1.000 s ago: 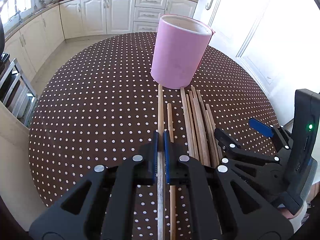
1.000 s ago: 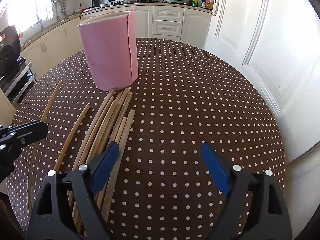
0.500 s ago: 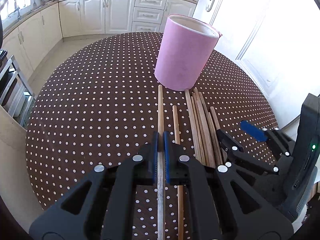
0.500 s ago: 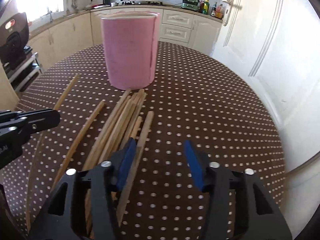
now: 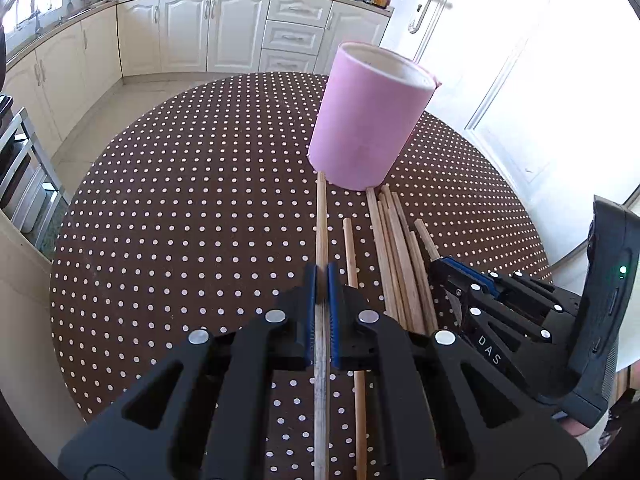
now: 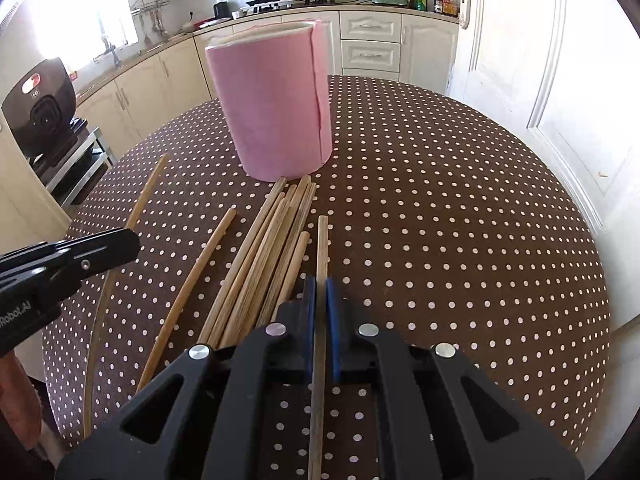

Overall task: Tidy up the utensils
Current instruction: 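Lift the chopstick with the left tool and carry it over the pink cup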

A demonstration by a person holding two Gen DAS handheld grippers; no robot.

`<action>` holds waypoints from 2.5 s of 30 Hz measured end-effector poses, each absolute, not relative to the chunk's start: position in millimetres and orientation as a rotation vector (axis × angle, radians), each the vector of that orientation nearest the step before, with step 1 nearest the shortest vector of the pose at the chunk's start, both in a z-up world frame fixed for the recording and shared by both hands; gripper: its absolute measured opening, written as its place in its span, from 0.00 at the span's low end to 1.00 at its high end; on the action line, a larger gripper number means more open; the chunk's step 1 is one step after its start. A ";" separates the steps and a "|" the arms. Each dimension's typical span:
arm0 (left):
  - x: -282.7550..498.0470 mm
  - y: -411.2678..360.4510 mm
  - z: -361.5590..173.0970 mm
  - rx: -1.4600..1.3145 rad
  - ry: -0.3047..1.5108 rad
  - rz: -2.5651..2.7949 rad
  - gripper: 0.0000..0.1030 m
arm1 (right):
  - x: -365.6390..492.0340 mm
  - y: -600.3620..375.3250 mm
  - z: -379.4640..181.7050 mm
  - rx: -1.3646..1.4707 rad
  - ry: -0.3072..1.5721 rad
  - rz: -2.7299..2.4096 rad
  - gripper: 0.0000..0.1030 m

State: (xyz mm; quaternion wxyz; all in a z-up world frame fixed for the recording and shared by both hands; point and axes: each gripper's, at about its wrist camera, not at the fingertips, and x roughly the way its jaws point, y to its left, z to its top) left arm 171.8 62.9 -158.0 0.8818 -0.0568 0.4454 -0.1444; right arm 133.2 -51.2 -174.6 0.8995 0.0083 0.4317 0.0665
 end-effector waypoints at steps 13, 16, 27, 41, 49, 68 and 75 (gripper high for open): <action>150.5 58.6 -135.5 -0.109 0.881 -0.305 0.06 | 116.5 -75.9 -151.8 0.094 0.818 0.151 0.04; 145.5 55.6 -128.2 -0.096 0.859 -0.313 0.06 | 113.2 -82.2 -141.9 0.118 0.789 0.161 0.04; 129.1 50.3 -93.5 -0.097 0.777 -0.310 0.06 | 98.1 -85.4 -103.4 0.126 0.654 0.193 0.04; 116.8 46.1 -57.6 -0.098 0.690 -0.295 0.06 | 85.7 -87.3 -62.3 0.133 0.501 0.227 0.04; 110.5 45.8 -36.8 -0.078 0.619 -0.285 0.06 | 86.1 -88.7 -49.2 0.147 0.438 0.245 0.04; 119.4 28.9 11.0 -0.020 0.516 -0.261 0.06 | 100.9 -87.2 -16.2 0.141 0.290 0.246 0.04; 131.8 31.0 28.6 -0.032 0.483 -0.249 0.06 | 113.1 -86.8 4.8 0.138 0.244 0.250 0.04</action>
